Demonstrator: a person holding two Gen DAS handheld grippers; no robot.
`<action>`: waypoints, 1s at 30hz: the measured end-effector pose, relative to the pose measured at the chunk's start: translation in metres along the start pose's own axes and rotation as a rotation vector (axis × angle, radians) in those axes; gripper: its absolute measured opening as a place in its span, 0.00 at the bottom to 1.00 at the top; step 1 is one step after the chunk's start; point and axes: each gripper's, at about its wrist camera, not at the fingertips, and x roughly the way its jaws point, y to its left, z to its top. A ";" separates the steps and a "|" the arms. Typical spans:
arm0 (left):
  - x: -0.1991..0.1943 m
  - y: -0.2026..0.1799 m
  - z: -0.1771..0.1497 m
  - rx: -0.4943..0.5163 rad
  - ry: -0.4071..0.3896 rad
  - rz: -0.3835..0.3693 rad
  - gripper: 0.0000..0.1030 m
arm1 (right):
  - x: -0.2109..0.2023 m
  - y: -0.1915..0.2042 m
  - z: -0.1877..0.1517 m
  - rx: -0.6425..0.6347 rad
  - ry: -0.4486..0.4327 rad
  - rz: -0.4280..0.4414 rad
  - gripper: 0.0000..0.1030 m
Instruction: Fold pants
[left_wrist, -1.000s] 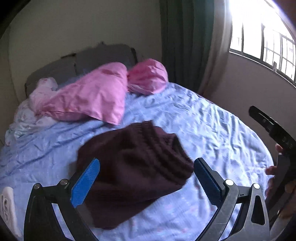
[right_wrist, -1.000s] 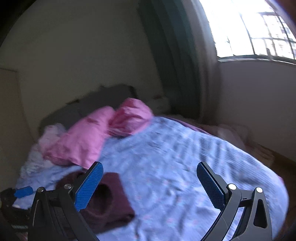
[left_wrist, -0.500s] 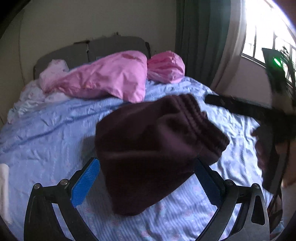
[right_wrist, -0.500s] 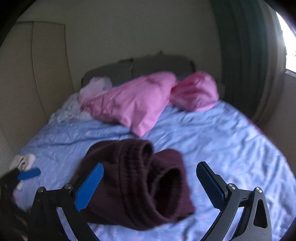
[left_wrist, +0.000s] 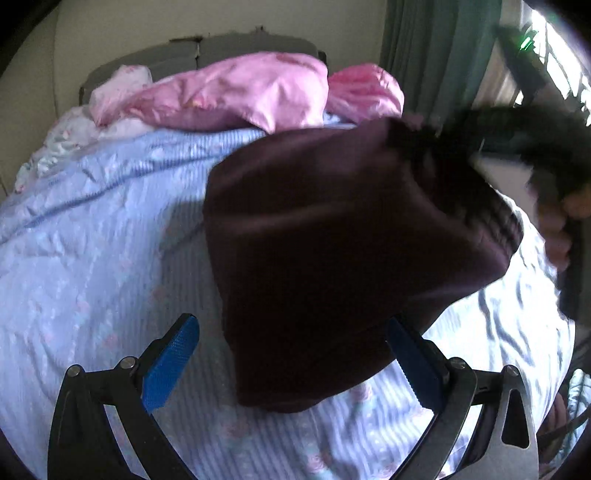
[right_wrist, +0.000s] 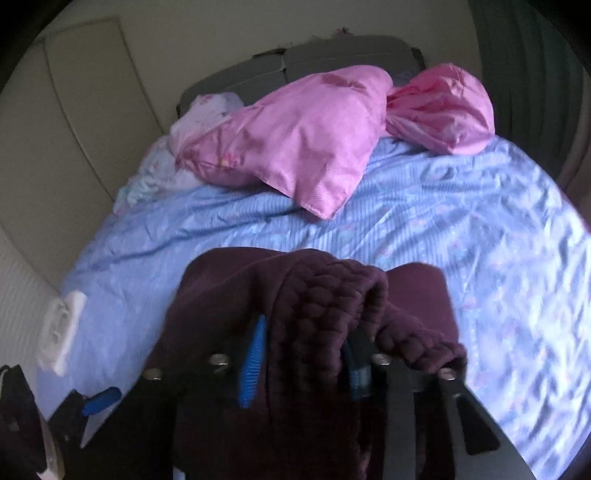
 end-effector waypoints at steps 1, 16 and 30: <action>0.004 -0.001 -0.002 -0.001 0.014 0.001 1.00 | -0.008 0.004 0.002 -0.034 -0.031 0.002 0.25; 0.044 -0.030 -0.019 0.043 0.136 -0.011 1.00 | -0.008 -0.079 0.006 -0.104 -0.121 -0.071 0.24; -0.023 -0.043 -0.011 0.114 -0.090 0.056 1.00 | -0.061 -0.071 -0.046 0.027 -0.242 -0.217 0.85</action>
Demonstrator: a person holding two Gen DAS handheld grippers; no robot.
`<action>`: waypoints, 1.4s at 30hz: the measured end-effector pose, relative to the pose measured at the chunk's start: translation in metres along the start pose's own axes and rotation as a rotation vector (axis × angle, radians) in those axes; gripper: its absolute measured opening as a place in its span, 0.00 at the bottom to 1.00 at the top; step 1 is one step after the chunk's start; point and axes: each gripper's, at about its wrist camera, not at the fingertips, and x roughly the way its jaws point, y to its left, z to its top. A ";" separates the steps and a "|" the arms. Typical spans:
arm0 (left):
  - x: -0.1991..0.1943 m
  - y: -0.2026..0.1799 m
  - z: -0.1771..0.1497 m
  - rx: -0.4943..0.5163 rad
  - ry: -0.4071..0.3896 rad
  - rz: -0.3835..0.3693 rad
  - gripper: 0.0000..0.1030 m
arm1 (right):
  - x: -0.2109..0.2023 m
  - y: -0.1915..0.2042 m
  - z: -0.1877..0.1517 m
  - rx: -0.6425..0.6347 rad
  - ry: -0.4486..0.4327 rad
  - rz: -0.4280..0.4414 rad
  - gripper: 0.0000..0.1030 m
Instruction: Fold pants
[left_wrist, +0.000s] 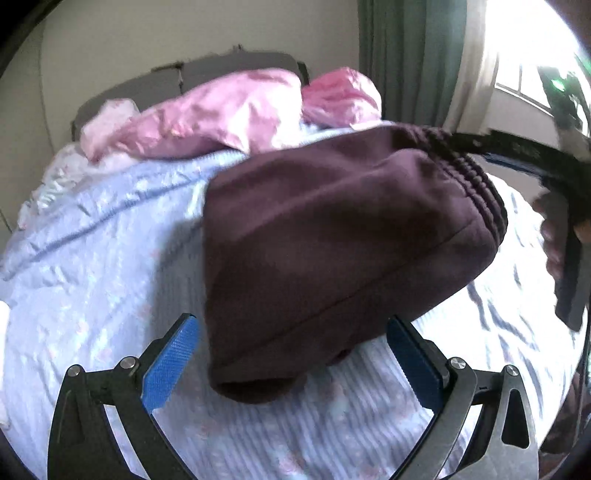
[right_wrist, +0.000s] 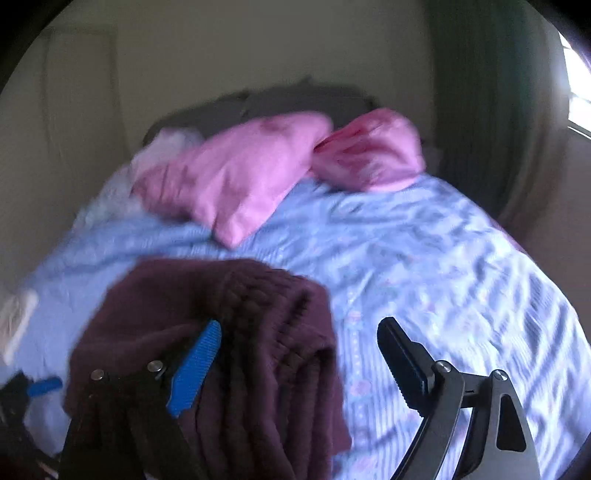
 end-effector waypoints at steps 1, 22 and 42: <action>-0.005 0.001 0.000 0.002 -0.026 0.015 1.00 | -0.011 0.001 -0.003 0.011 -0.031 -0.012 0.85; -0.013 0.005 0.012 -0.018 -0.051 0.129 1.00 | 0.049 -0.033 -0.036 0.175 0.151 -0.058 0.98; -0.047 0.006 0.017 -0.012 -0.131 0.168 1.00 | -0.014 -0.053 -0.136 0.935 0.137 0.418 0.99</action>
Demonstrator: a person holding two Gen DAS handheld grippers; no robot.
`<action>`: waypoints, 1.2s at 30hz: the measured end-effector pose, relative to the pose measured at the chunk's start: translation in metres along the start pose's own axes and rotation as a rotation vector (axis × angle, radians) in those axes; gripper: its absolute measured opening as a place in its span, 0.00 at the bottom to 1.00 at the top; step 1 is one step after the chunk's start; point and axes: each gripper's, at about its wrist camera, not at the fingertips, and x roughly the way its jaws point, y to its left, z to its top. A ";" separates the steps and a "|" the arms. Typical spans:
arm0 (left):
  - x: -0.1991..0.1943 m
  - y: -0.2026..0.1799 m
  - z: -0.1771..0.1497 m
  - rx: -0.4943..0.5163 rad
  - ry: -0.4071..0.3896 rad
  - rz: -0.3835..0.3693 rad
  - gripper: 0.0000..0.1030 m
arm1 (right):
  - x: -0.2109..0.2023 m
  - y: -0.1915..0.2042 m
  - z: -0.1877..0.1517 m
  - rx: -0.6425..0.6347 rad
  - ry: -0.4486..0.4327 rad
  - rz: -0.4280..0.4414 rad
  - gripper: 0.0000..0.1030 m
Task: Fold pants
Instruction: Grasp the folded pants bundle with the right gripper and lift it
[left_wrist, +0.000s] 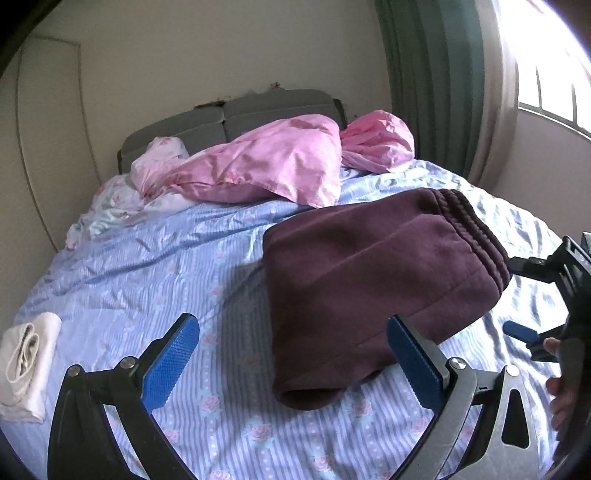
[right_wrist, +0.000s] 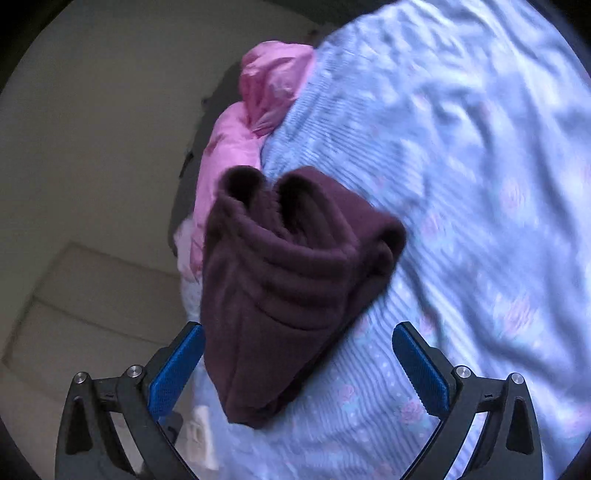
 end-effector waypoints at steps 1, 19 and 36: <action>0.001 0.000 0.000 0.000 -0.001 0.000 1.00 | 0.004 -0.003 -0.003 0.006 -0.011 0.013 0.99; 0.028 -0.002 -0.013 0.019 0.062 0.034 1.00 | 0.074 -0.031 0.013 0.153 -0.002 0.117 1.00; 0.026 -0.014 -0.018 0.045 0.068 0.008 1.00 | 0.111 -0.021 0.054 0.161 0.053 0.060 0.97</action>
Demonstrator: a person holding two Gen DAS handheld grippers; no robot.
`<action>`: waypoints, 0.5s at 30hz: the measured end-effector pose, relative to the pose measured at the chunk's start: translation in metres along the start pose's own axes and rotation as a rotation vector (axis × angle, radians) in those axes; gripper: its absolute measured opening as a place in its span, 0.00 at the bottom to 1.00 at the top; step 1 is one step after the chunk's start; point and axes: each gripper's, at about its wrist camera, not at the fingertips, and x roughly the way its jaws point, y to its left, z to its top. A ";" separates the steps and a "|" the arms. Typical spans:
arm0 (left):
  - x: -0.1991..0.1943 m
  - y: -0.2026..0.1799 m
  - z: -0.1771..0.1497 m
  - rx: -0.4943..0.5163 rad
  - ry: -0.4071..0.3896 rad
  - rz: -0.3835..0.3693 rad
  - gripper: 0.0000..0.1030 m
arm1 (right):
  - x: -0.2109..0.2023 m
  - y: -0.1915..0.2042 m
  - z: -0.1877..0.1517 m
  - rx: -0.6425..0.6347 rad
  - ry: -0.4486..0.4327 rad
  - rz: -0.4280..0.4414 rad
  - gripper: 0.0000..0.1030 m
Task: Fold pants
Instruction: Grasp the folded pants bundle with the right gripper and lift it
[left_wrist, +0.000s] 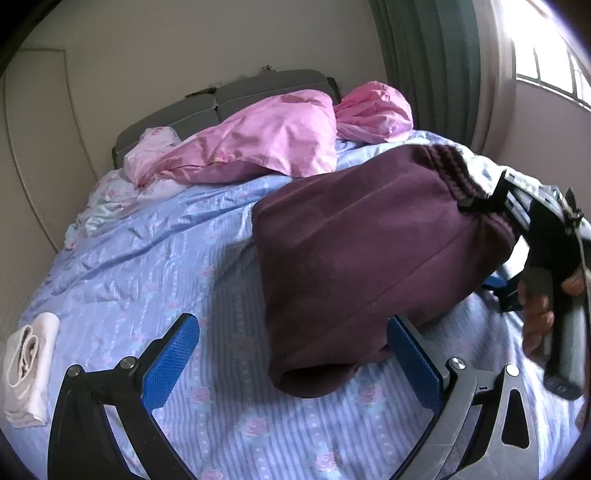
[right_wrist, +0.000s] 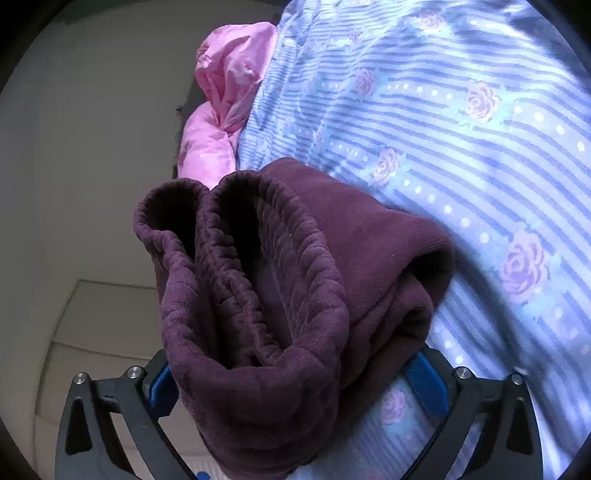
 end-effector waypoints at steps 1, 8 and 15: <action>-0.001 0.002 0.001 -0.009 -0.001 -0.010 1.00 | -0.004 -0.003 -0.002 -0.005 -0.007 0.004 0.96; 0.006 0.045 0.027 -0.115 -0.005 -0.039 1.00 | -0.022 0.009 -0.016 -0.117 -0.028 -0.086 0.72; 0.073 0.086 0.045 -0.349 0.169 -0.298 1.00 | -0.021 0.032 -0.025 -0.227 -0.076 -0.204 0.68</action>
